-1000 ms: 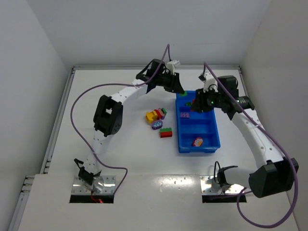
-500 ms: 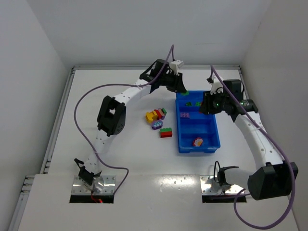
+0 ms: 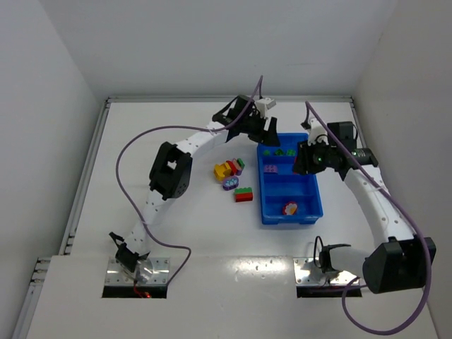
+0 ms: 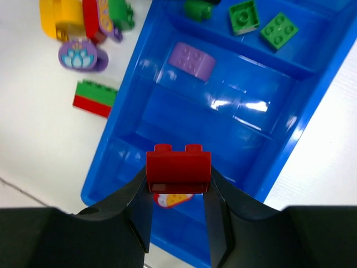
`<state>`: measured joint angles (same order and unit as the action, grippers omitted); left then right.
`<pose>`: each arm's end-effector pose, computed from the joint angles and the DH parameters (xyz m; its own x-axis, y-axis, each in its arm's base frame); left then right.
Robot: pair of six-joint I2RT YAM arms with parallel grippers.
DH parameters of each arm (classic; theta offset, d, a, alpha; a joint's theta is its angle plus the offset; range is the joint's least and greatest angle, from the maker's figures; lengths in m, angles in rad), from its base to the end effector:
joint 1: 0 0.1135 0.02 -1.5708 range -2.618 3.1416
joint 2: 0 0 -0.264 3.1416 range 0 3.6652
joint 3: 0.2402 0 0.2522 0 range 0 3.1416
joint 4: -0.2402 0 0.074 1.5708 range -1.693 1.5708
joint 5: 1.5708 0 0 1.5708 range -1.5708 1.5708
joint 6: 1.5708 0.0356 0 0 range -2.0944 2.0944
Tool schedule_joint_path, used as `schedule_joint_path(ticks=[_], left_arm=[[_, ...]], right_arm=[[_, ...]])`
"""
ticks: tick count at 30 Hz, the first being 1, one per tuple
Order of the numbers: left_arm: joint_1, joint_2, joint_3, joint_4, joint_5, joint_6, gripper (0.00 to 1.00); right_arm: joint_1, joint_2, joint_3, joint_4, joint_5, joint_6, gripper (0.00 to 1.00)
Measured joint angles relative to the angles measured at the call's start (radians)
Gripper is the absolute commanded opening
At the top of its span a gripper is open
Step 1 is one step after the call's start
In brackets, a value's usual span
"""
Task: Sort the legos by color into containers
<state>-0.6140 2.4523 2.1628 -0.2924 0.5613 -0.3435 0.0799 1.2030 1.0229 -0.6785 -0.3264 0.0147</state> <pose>0.4489 -0.3396 0.2117 -0.7097 0.1514 -0.6881 0.6502 0.5169 -0.5568 0.2455 0.0311 0.2935 -0.7586 -0.0468 -0.6499 -0.2733 0.9282 0.2523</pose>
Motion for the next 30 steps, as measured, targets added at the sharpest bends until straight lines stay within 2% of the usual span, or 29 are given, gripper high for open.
schedule_joint_path(ticks=[1,2,3,7,12,17,22,26,30], left_arm=[[0.0,-0.001,0.002,0.003,-0.008,0.003,0.84],[0.0,-0.003,0.002,0.004,-0.019,0.007,0.96],[0.0,-0.005,0.003,0.004,-0.03,0.016,0.99],[0.0,-0.038,0.004,-0.002,-0.11,0.021,0.99],[0.017,-0.126,0.004,-0.003,-0.225,-0.049,0.99],[0.102,-0.258,-0.013,0.053,-0.151,-0.089,0.99],[0.218,-0.401,-0.171,0.209,-0.018,-0.194,0.99],[0.277,-0.42,-0.235,0.187,-0.042,-0.2,0.99],[0.287,-0.438,-0.314,0.137,-0.045,-0.165,0.99]], right_arm=[[0.0,0.0,-0.006,-0.008,-0.005,-0.016,0.0],[0.0,0.0,-0.013,-0.015,-0.013,-0.034,0.0],[0.0,0.0,-0.019,-0.021,-0.018,-0.05,0.0],[0.001,-0.005,-0.042,-0.036,-0.038,-0.133,0.0],[0.01,-0.037,-0.078,-0.05,-0.092,-0.265,0.0],[0.026,-0.037,-0.082,-0.109,-0.164,-0.446,0.0],[0.064,-0.02,-0.082,-0.217,-0.225,-0.656,0.0],[0.11,0.024,-0.082,-0.259,-0.249,-0.753,0.0],[0.171,0.083,-0.082,-0.274,-0.257,-0.804,0.0]])
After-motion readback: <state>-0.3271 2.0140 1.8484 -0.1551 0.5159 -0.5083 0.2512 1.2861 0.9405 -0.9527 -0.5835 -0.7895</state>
